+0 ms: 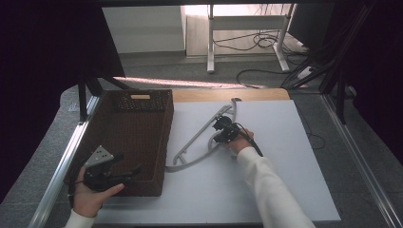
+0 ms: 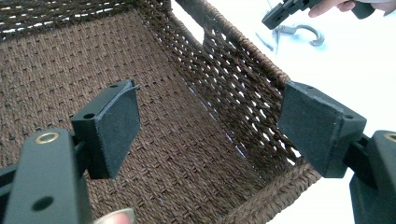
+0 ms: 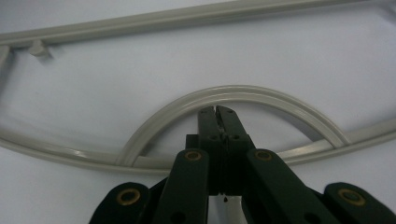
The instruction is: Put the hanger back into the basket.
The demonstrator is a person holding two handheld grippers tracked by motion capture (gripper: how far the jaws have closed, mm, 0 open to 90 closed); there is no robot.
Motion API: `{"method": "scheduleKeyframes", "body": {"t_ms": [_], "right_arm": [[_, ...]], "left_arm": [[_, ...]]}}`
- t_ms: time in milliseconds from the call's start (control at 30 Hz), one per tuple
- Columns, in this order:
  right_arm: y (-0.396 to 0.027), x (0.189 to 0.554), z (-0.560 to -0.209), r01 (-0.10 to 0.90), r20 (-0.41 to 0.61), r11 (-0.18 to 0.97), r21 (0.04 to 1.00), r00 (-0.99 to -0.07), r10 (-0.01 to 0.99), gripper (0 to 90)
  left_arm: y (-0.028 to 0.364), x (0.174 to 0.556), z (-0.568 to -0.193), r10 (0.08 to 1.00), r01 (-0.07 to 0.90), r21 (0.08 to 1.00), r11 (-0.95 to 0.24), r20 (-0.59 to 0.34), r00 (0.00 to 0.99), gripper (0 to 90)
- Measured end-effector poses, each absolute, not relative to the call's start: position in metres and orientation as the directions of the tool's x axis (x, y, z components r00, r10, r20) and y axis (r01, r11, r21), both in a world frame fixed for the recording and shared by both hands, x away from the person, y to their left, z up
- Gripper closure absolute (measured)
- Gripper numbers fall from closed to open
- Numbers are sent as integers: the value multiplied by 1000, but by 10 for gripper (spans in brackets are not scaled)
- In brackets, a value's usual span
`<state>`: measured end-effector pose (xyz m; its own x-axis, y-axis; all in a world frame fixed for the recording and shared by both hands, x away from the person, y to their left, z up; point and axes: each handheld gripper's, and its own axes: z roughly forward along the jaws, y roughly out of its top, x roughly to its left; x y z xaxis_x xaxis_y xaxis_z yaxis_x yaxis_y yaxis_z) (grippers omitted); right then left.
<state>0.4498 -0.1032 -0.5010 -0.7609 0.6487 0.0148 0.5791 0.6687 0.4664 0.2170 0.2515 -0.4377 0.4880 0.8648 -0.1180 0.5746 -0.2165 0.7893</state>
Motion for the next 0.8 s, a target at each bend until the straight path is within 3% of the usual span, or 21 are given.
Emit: {"method": "scheduleKeyframes", "body": {"t_ms": [400,800], "right_arm": [[-104,439,-504,579,-17,698,421,-765,644,895],[-133,399,-503,566,-1,713,413,-783,622,895]], "left_arm": [[252,216,-437,866,572,791,-217,-114,487,205],[251,215,-435,864,568,793,-218,-114,490,205]]}}
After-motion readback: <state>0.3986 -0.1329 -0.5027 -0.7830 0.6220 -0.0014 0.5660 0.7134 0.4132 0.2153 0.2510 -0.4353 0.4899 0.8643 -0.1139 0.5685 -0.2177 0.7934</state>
